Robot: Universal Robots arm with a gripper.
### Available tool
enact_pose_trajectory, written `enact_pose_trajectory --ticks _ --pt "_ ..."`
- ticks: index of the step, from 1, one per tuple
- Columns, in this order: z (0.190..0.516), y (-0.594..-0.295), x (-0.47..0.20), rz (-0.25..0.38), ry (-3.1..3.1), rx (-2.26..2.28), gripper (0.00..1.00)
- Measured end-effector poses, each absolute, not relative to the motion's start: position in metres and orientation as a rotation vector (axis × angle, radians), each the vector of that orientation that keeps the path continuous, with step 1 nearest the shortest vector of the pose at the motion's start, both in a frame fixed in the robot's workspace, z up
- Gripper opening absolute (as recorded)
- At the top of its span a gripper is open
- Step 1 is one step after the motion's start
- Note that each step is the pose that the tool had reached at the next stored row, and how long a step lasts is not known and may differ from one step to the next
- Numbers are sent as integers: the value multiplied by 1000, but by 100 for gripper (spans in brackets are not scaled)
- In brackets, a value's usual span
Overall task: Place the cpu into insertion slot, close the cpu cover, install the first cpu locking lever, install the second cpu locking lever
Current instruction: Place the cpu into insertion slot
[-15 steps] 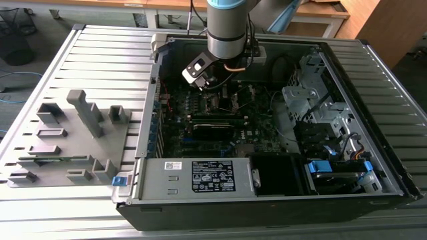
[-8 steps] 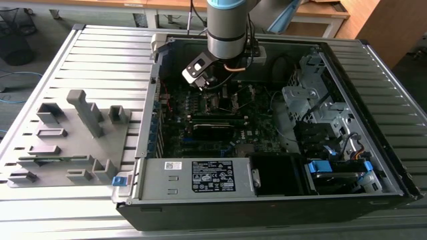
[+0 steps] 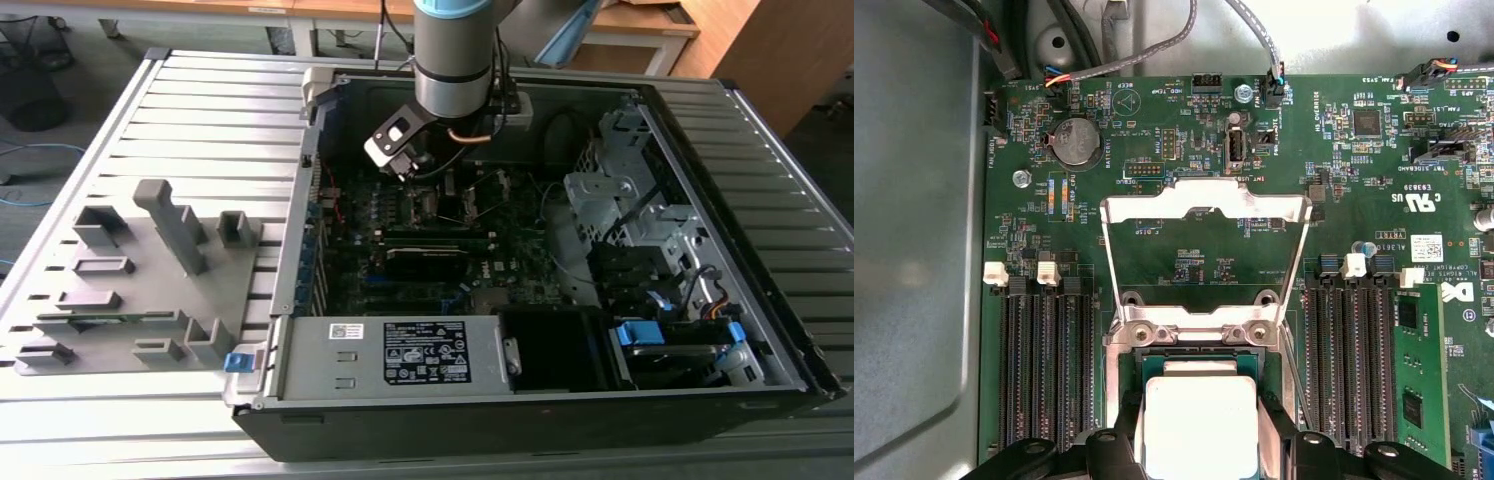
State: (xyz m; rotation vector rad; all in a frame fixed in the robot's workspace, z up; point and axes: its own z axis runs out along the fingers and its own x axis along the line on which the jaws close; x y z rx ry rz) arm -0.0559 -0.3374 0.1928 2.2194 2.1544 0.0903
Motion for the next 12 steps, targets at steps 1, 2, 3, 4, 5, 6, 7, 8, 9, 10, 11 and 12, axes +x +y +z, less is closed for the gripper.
enact_pose_trajectory --ticks 1,2,3,4,5,6,7,8,9,10,11,12 --pt "193 -337 -56 90 2154 2219 54" --pt "193 -337 -56 91 2155 2220 54" --pt "193 -337 -56 91 2155 2219 55" --pt "193 -337 -56 91 2154 2219 61" --pt "193 -337 -56 91 2154 2219 61" --pt "193 -337 -56 90 2154 2219 67" --pt "193 -337 -56 90 2154 2219 67" --pt "193 -337 -56 90 2154 2219 67" --pt "193 -337 -56 90 2154 2219 67" --pt "193 -337 -56 90 2154 2219 67" --pt "193 -337 -56 90 2154 2219 67" --pt "193 -337 -56 90 2154 2219 67"
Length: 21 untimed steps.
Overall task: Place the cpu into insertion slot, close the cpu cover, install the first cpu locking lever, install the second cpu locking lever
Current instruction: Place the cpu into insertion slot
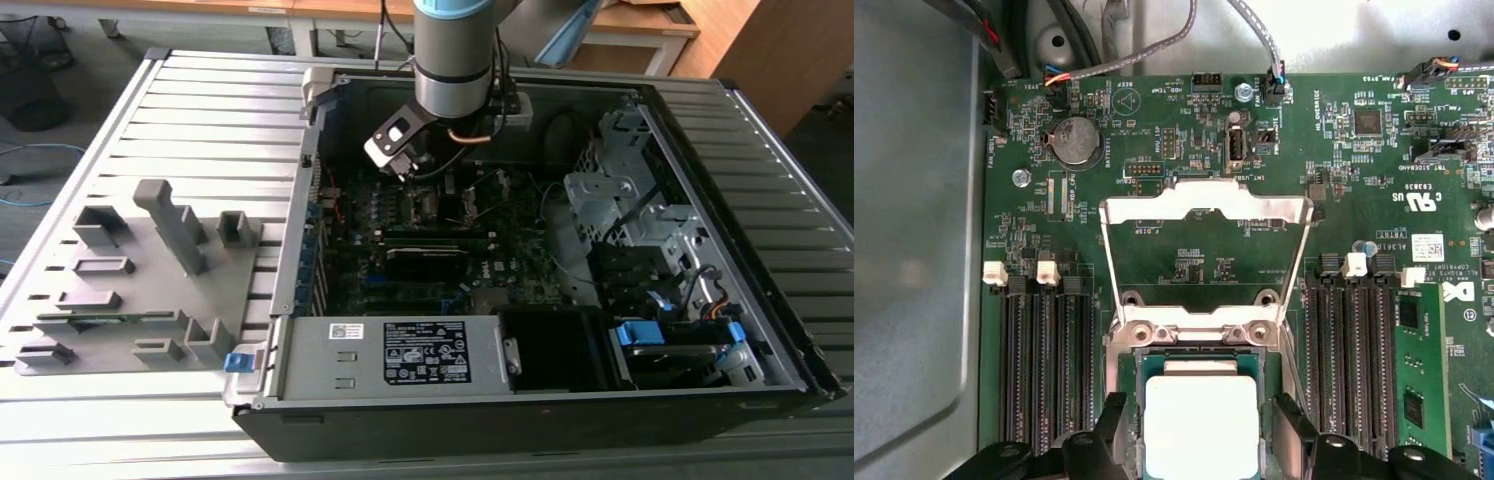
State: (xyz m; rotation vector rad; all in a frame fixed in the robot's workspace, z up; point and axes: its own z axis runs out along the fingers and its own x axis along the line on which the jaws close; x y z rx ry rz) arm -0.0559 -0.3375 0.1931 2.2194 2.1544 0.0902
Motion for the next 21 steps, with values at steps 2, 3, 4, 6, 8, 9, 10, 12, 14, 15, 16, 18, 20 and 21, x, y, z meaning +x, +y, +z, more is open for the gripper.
enact_pose_trajectory --ticks 2,3,4,6,8,9,10,12,14,15,16,18,20,21 --pt "196 -337 -56 90 2154 2219 67" --pt "199 -337 -56 90 2154 2219 67" --pt "202 -337 -56 91 2154 2219 67" --pt "208 -337 -56 90 2154 2219 67" --pt "214 -337 -56 90 2154 2219 67" --pt "216 -337 -56 90 2154 2219 67" --pt "218 -337 -56 90 2154 2219 67" --pt "218 -337 -56 91 2154 2219 67" --pt "218 -337 -56 91 2154 2219 67" --pt "218 -337 -56 91 2154 2219 67" --pt "218 -337 -56 90 2154 2219 67" --pt "218 -337 -56 91 2154 2219 67" --pt "218 -337 -56 90 2154 2219 66" --pt "218 -337 -56 91 2154 2219 60"
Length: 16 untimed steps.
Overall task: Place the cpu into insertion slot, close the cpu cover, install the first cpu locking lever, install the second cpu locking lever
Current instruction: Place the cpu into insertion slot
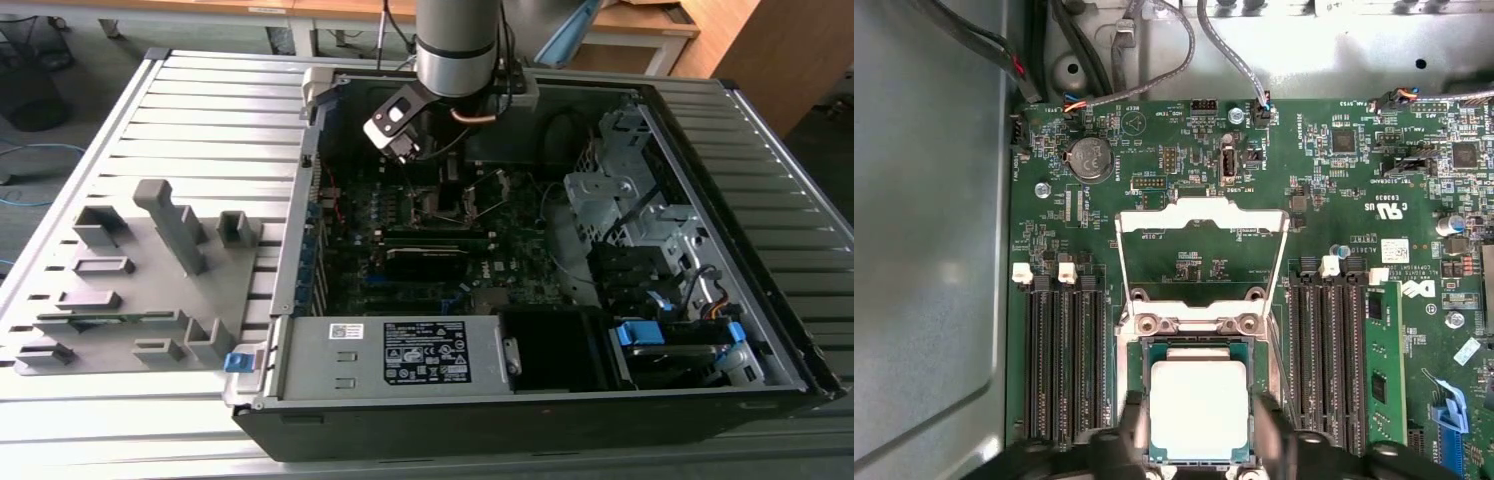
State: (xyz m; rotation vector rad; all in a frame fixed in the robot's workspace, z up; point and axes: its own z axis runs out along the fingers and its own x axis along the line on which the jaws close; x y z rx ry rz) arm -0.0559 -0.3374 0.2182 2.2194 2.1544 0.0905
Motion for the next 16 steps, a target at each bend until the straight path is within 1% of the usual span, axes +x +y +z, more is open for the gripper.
enact_pose_trajectory --ticks 1,2,4,5,7,8,11,12,16 --pt "218 -337 -56 91 2154 2219 53" --pt "218 -337 -56 91 2154 2219 53" --pt "218 -337 -56 90 2154 2219 42" --pt "218 -337 -56 91 2154 2219 42" --pt "218 -337 -56 90 2154 2219 30" --pt "218 -337 -56 90 2154 2219 30" --pt "219 -337 -56 90 2154 2219 12" --pt "219 -337 -56 90 2154 2219 11" --pt "219 -337 -56 91 2154 2219 11"
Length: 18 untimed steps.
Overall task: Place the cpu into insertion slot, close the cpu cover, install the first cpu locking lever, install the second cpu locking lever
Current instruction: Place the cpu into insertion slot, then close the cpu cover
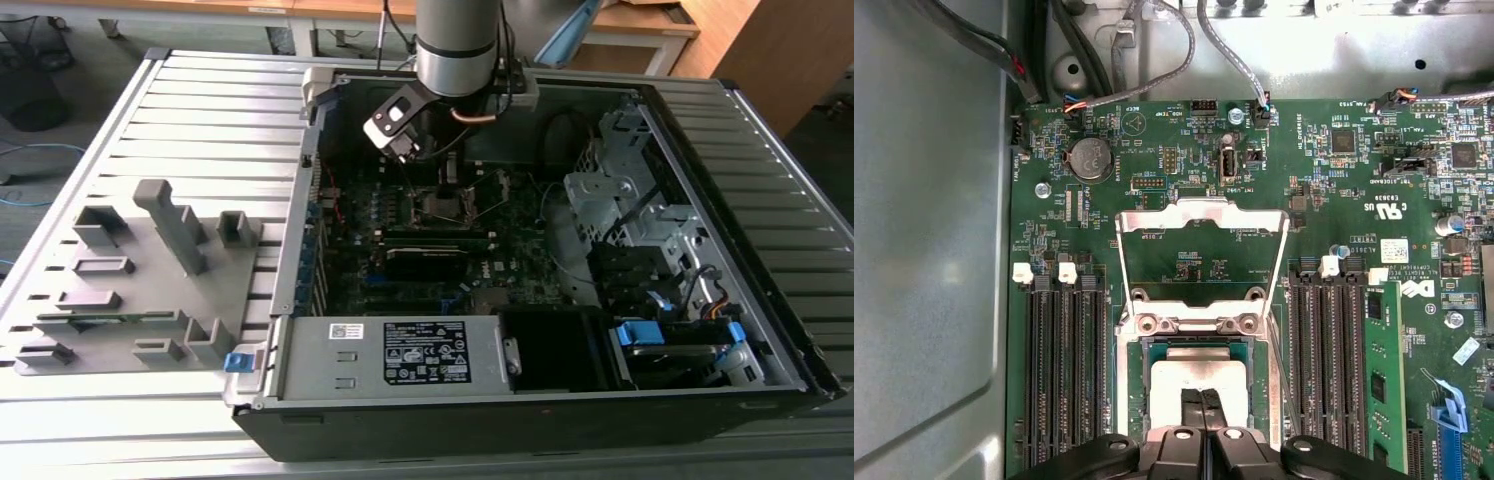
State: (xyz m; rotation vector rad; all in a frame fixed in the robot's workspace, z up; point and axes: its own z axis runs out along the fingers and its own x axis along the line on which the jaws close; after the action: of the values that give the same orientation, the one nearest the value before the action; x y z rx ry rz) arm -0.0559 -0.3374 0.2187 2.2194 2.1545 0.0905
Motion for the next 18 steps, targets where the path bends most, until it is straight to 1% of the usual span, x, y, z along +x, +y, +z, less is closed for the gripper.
enact_pose_trajectory --ticks 2,7,18 --pt "219 -337 -56 90 2154 2219 11" --pt "219 -337 -56 64 2166 2232 11" --pt "219 -337 -54 64 2166 2232 11"
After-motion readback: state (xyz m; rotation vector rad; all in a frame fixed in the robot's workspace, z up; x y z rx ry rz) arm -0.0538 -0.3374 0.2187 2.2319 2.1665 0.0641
